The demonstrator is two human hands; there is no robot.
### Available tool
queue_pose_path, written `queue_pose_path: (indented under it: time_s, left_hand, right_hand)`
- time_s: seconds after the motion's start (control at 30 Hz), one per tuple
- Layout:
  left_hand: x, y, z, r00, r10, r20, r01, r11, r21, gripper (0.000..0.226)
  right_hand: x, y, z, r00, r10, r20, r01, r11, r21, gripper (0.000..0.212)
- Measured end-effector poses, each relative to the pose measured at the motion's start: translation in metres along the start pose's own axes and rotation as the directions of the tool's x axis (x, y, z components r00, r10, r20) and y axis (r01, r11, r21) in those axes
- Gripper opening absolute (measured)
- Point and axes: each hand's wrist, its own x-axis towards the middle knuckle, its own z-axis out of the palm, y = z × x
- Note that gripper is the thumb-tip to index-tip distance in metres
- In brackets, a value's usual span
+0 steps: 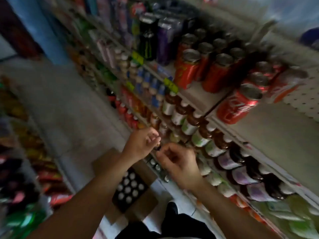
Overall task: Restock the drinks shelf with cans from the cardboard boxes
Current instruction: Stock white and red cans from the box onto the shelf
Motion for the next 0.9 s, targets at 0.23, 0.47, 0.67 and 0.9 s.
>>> queue_pose_path:
  time_s: [0.23,0.47,0.67,0.9]
  left_hand:
    - [-0.135,-0.225,0.050,0.832,-0.552,-0.061,0.551,0.834,-0.029,0.017]
    - [-0.218,-0.400,0.161,0.667,-0.745,-0.016,0.745,0.666,0.031,0.028]
    - [-0.199,-0.506,0.240,0.586,-0.809,0.047,0.811,0.584,-0.048,0.013]
    - [-0.177,-0.574,0.280,0.645,-0.764,-0.001,0.752,0.636,-0.174,0.015]
  right_hand:
    - [0.006,0.227,0.168,0.689,0.548,0.474,-0.397,0.833,-0.386,0.024]
    - [-0.022,0.427,0.305,0.479,0.686,0.548,-0.254,0.706,-0.661,0.047]
    - [-0.022,0.579,0.400,0.499,0.704,0.505,-0.061,0.610,-0.790,0.050]
    - [-0.024,0.704,0.450,0.459,0.769,0.444,-0.023,0.510,-0.860,0.067]
